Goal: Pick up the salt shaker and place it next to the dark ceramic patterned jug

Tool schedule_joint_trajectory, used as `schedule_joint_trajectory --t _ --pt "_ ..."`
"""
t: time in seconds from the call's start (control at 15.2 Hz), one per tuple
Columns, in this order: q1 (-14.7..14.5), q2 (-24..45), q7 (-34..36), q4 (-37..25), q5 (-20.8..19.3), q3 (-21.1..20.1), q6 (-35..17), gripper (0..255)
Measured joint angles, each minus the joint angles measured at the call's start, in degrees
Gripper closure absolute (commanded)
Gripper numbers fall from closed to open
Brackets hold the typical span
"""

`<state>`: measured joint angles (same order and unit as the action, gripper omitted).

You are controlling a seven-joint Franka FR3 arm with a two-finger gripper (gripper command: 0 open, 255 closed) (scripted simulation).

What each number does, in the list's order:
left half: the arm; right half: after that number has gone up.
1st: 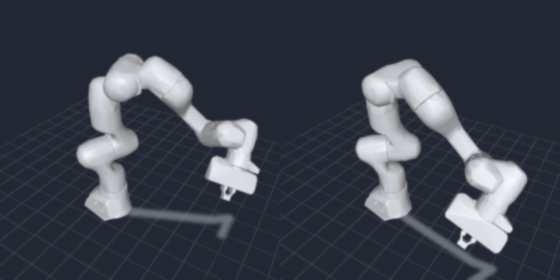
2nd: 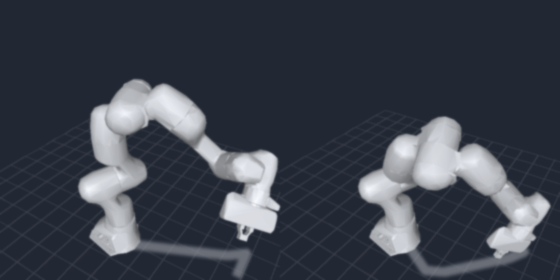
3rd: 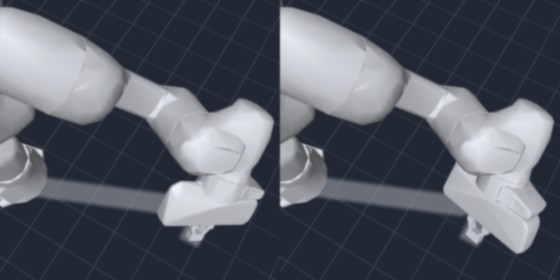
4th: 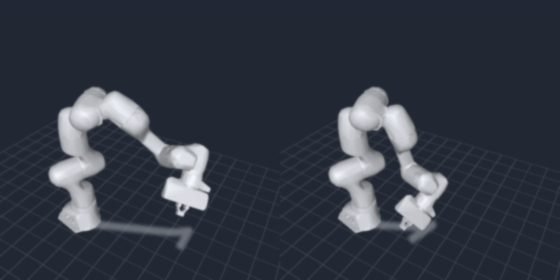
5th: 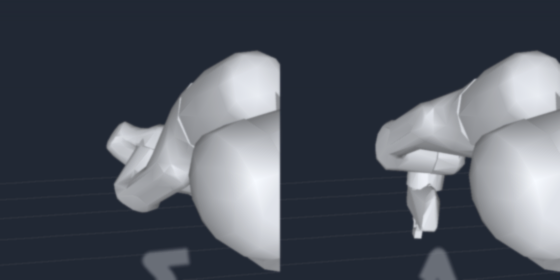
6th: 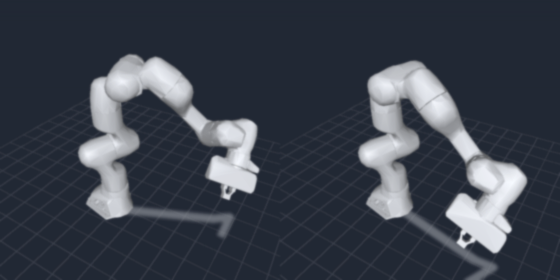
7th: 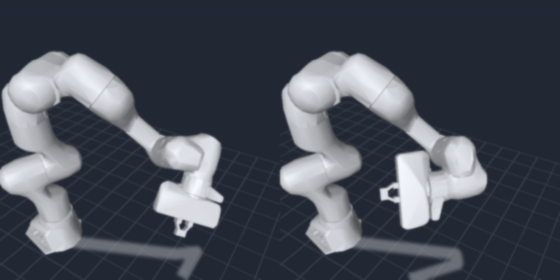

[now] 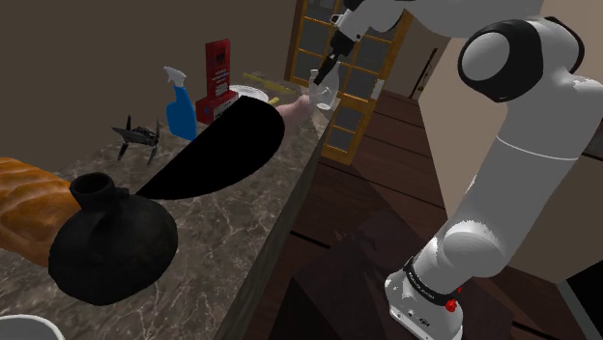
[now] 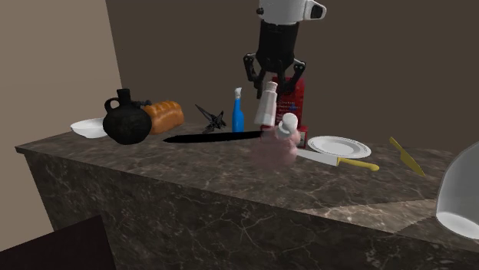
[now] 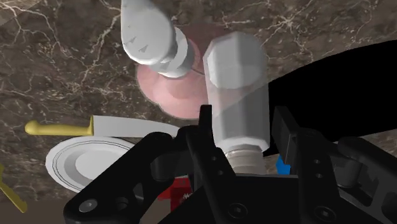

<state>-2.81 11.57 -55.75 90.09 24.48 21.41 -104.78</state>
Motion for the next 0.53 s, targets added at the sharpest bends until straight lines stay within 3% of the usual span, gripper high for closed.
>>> schedule_joint_trajectory --t 0.53 --pt "0.63 0.42 1.76 -6.57 -0.27 0.27 5.95 255"
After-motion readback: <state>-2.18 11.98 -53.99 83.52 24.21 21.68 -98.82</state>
